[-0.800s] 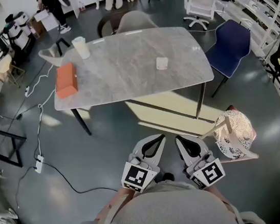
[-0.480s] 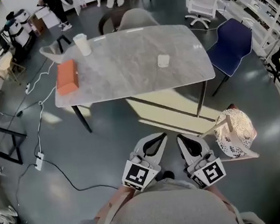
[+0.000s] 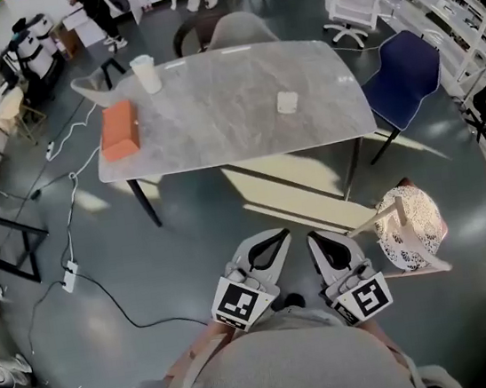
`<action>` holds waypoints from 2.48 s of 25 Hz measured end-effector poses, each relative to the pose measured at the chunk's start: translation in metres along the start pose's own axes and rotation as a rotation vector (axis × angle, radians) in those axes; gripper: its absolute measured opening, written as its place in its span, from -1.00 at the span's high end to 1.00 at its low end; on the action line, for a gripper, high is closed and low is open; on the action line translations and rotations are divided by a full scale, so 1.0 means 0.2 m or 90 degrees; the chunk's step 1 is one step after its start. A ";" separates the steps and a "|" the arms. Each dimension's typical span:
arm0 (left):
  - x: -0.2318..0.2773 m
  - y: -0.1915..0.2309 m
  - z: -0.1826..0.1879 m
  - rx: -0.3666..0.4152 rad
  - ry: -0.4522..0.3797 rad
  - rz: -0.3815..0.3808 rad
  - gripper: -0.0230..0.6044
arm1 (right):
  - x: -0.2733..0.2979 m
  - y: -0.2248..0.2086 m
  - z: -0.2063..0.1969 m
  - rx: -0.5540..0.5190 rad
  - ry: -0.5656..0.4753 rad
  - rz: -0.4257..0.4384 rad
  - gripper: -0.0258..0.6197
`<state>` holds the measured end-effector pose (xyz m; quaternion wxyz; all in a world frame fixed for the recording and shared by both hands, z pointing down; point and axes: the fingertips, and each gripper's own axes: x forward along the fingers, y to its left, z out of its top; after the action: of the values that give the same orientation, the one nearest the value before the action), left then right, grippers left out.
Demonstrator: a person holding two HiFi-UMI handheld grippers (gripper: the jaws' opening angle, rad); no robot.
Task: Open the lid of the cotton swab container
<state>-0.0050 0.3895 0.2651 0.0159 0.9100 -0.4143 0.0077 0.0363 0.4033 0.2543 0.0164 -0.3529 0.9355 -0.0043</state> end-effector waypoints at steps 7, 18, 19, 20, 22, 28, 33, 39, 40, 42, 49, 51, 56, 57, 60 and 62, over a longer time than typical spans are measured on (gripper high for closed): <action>-0.05 0.06 0.00 0.000 -0.006 0.003 0.93 | 0.03 0.02 0.01 0.014 -0.018 -0.020 0.91; -0.13 0.13 -0.06 -0.003 0.000 -0.025 0.93 | 0.12 0.12 -0.08 0.037 0.002 -0.045 0.92; -0.13 0.14 -0.06 -0.003 -0.001 -0.027 0.93 | 0.12 0.13 -0.08 0.037 -0.003 -0.047 0.92; -0.13 0.14 -0.06 -0.003 -0.003 -0.029 0.94 | 0.13 0.13 -0.07 0.035 -0.007 -0.051 0.92; -0.13 0.15 -0.06 -0.006 -0.004 -0.036 0.94 | 0.13 0.14 -0.07 0.033 -0.012 -0.060 0.92; -0.13 0.15 -0.08 -0.010 0.001 -0.057 0.94 | 0.12 0.15 -0.11 0.043 -0.001 -0.080 0.92; -0.12 0.15 -0.10 -0.022 -0.001 -0.067 0.94 | 0.10 0.14 -0.12 0.038 0.004 -0.093 0.92; -0.07 0.13 -0.13 -0.019 0.009 -0.084 0.94 | 0.10 0.09 -0.14 0.031 0.007 -0.104 0.92; -0.06 0.13 -0.13 -0.016 0.008 -0.086 0.94 | 0.11 0.08 -0.13 0.030 0.006 -0.103 0.92; -0.04 0.15 -0.12 -0.012 0.006 -0.086 0.93 | 0.13 0.06 -0.11 0.027 0.002 -0.100 0.92; 0.07 0.25 -0.11 -0.009 0.004 -0.077 0.93 | 0.24 -0.05 -0.13 0.038 0.004 -0.089 0.92; 0.12 0.29 -0.12 -0.008 0.007 -0.075 0.93 | 0.28 -0.09 -0.14 0.042 0.006 -0.085 0.92; 0.25 0.37 -0.12 -0.004 0.009 -0.067 0.94 | 0.37 -0.22 -0.14 0.044 0.007 -0.079 0.92; 0.27 0.39 -0.11 -0.005 0.009 -0.065 0.94 | 0.38 -0.24 -0.14 0.043 0.007 -0.078 0.92; 0.34 0.44 -0.11 -0.009 0.010 -0.059 0.94 | 0.44 -0.31 -0.12 0.037 0.007 -0.072 0.92; 0.40 0.48 -0.10 -0.010 0.010 -0.055 0.93 | 0.48 -0.37 -0.11 0.033 0.008 -0.068 0.92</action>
<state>-0.0249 0.2665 0.2897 0.0267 0.9267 -0.3747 0.0109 0.0128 0.2845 0.2750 0.0194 -0.4019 0.9149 -0.0319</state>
